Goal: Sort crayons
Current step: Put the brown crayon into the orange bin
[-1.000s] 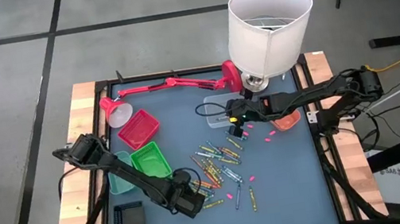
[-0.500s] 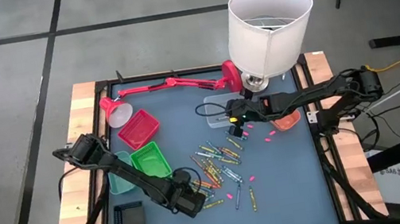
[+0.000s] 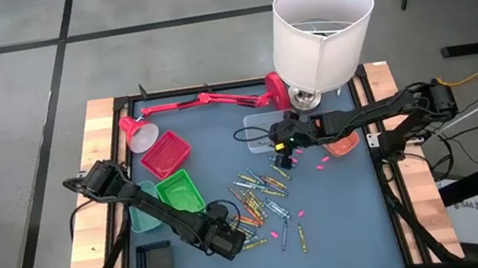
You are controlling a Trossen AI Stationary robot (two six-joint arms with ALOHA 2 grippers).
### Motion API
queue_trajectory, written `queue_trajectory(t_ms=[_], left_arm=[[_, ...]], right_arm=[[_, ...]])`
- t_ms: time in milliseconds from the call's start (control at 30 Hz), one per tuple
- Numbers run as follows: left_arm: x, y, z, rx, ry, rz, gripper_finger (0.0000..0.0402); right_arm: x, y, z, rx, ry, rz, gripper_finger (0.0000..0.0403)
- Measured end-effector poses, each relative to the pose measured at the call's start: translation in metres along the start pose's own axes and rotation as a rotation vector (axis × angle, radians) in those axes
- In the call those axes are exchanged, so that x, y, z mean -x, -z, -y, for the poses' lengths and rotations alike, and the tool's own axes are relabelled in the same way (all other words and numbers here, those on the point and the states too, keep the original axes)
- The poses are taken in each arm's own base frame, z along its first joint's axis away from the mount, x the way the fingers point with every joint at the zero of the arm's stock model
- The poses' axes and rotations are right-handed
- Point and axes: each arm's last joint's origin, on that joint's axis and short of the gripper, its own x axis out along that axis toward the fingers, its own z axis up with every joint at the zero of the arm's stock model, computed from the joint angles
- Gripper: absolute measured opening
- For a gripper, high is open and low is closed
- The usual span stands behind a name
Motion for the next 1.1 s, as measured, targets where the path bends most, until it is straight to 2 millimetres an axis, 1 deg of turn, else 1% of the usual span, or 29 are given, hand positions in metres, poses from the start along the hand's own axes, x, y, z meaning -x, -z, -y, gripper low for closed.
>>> queue_trajectory(t_ms=[133, 300, 433, 567, 800, 967, 1100], left_arm=[[0.005, -0.001, 0.000, -0.011, 0.013, -0.001, 0.0004], [0.023, -0.005, 0.000, -0.028, 0.059, 0.015, 0.0004], [0.035, -0.012, 0.000, -0.048, 0.093, 0.091, 0.0004], [0.047, -0.024, -0.001, -0.094, 0.122, 0.176, 0.0006], [0.053, -0.053, 0.000, -0.185, 0.113, 0.332, 0.0006], [0.051, -0.072, 0.003, -0.259, 0.107, 0.396, 0.0006], [0.052, -0.083, 0.007, -0.305, 0.105, 0.491, 0.0007]], right_arm=[[0.000, 0.000, -0.003, 0.000, -0.100, -0.012, 0.0122], [0.001, 0.001, -0.006, 0.000, -0.219, -0.027, 0.0122], [0.001, 0.000, -0.009, -0.001, -0.302, -0.030, 0.0122], [0.002, -0.002, -0.012, -0.001, -0.399, -0.011, 0.0122], [0.005, -0.011, -0.016, 0.010, -0.553, 0.070, 0.0122], [0.006, -0.017, -0.017, 0.015, -0.570, 0.138, 0.0122], [0.007, -0.020, -0.017, 0.017, -0.573, 0.172, 0.0122]])
